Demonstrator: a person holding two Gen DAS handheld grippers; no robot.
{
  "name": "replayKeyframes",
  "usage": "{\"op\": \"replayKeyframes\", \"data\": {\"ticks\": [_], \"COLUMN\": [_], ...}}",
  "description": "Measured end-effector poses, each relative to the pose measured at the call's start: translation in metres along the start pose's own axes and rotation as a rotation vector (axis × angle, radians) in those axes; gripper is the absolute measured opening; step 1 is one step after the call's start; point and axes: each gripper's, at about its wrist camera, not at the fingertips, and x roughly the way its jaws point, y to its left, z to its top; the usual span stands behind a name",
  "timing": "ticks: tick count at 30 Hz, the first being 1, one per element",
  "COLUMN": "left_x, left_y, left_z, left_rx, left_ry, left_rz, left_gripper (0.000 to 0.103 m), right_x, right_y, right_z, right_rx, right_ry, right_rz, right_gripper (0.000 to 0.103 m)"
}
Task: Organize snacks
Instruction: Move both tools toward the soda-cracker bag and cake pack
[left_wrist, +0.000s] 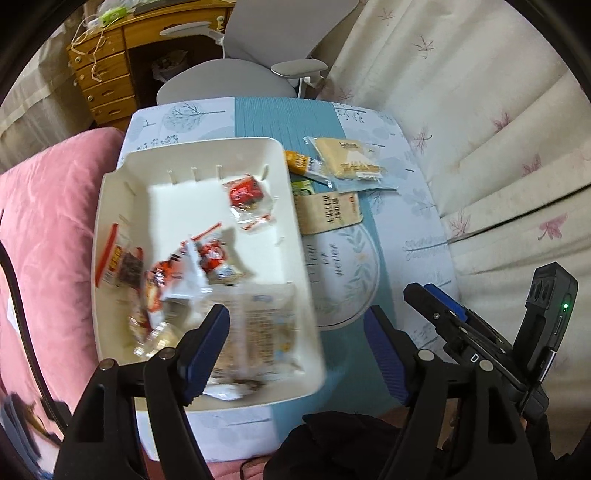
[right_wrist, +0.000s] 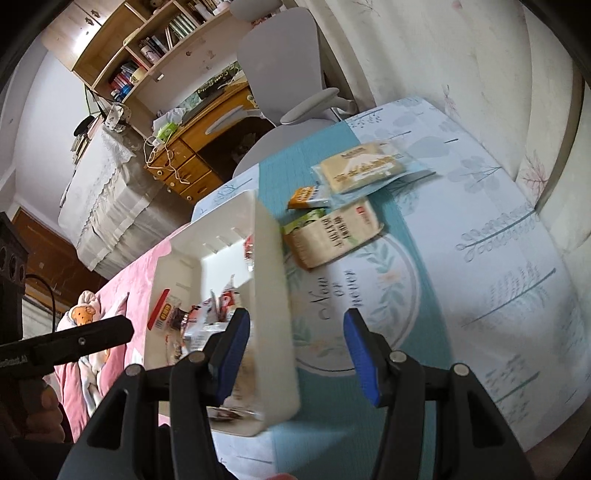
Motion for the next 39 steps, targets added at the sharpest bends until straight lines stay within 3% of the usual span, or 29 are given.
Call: {"op": "replayKeyframes", "data": {"ticks": [5,18,27,39], "left_x": [0.014,0.063,0.108,0.161], "left_y": [-0.04,-0.097,-0.093,-0.06], "left_z": [0.002,0.009,0.028,0.035], "left_rx": [-0.034,-0.24,-0.491,-0.904], "left_ry": [0.003,0.053,0.05,-0.086], "left_rz": [0.074,0.117,0.142,0.129], "left_gripper": [0.074,0.074,0.079,0.084], "right_x": [-0.007,-0.015,-0.002,0.056], "right_y": [-0.036,-0.085,-0.095,-0.081], "right_z": [0.017,0.034,0.056,0.07], "right_rx": [-0.028,-0.272,-0.496,-0.93], "right_ry": [0.02,0.087,0.014,-0.14], "right_rz": [0.035,0.002,-0.108,-0.17], "right_gripper": [0.053,0.053,0.053,0.053]}}
